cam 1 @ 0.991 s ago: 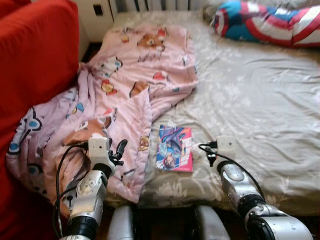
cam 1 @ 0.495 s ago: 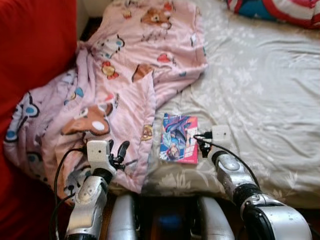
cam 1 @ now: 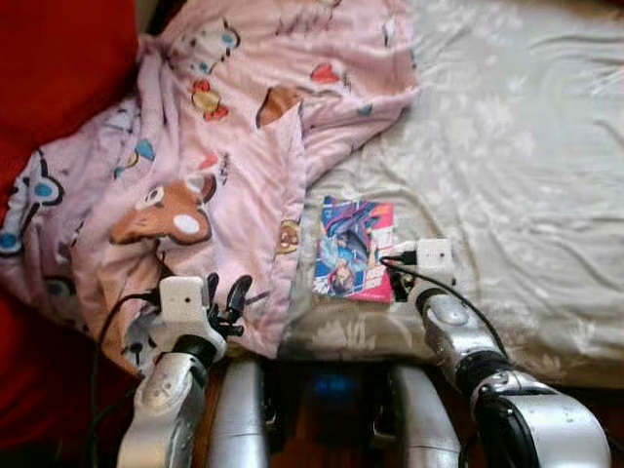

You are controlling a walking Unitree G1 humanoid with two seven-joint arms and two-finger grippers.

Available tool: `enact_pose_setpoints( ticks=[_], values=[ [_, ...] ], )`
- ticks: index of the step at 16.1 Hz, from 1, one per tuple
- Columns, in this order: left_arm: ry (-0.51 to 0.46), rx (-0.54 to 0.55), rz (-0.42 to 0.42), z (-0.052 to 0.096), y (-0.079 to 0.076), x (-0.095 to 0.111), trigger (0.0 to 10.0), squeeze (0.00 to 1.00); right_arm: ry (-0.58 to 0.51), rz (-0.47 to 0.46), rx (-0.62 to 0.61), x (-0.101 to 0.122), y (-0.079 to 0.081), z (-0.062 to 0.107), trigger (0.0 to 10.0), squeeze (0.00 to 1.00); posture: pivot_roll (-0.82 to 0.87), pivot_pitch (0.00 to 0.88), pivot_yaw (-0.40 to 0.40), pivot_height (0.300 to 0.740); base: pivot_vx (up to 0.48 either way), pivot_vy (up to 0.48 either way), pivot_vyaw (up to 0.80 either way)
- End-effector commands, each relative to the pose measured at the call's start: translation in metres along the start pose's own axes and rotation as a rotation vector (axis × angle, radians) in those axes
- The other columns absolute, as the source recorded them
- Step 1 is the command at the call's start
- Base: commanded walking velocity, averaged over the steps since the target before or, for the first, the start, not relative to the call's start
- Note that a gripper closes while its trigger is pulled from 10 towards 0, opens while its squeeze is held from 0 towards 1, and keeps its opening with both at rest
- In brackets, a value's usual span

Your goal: Clean up the room

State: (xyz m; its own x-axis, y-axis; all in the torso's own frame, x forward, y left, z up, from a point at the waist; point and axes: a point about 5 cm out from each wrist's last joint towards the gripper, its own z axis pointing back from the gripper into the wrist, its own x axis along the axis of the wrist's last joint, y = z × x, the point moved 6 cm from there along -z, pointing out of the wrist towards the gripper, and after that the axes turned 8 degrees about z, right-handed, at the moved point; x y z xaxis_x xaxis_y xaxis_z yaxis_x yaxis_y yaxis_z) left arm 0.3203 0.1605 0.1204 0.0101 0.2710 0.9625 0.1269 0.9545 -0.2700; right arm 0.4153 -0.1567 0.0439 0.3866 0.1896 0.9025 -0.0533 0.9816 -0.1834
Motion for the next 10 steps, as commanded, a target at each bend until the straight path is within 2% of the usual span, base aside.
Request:
enact_pose_setpoints(
  ticks=[1, 3, 5, 7, 8, 10],
  values=[
    [0.020, 0.013, 0.009, 0.005, 0.001, -0.001, 10.0, 0.00, 0.052, -0.014, -0.001, -0.014, 0.002, 0.002, 10.0, 0.00, 0.12, 0.474, 0.069, 0.630, 0.000, 0.000, 0.00],
    [-0.007, 0.019, 0.009, 0.004, -0.001, 0.010, 10.0, 0.00, 0.012, -0.036, -0.002, -0.003, 0.003, 0.000, 10.0, 0.00, 0.11, 0.487, 0.067, 0.630, 0.000, 0.000, 0.00],
    [-0.014, 0.028, 0.014, 0.002, -0.001, 0.011, 10.0, 0.00, -0.062, -0.047, 0.008, 0.013, 0.004, 0.000, 10.0, 0.00, 0.10, 0.475, 0.061, 0.630, 0.000, 0.000, 0.00],
    [0.020, 0.049, 0.011, 0.003, 0.006, -0.002, 10.0, 0.00, -0.175, -0.068, 0.001, 0.026, 0.000, 0.003, 10.0, 0.00, 0.07, 0.427, 0.043, 0.630, 0.000, 0.000, 0.00],
    [0.032, 0.064, 0.010, 0.004, 0.011, -0.008, 10.0, 0.00, -0.228, -0.030, -0.019, 0.028, -0.005, 0.007, 10.0, 0.00, 0.06, 0.399, 0.037, 0.630, 0.000, 0.000, 0.00],
    [0.047, 0.076, 0.010, 0.004, 0.018, -0.015, 10.0, 0.00, -0.326, -0.031, -0.043, 0.034, -0.014, 0.015, 10.0, 0.00, 0.03, 0.360, 0.029, 0.630, 0.000, 0.000, 0.00]
  ],
)
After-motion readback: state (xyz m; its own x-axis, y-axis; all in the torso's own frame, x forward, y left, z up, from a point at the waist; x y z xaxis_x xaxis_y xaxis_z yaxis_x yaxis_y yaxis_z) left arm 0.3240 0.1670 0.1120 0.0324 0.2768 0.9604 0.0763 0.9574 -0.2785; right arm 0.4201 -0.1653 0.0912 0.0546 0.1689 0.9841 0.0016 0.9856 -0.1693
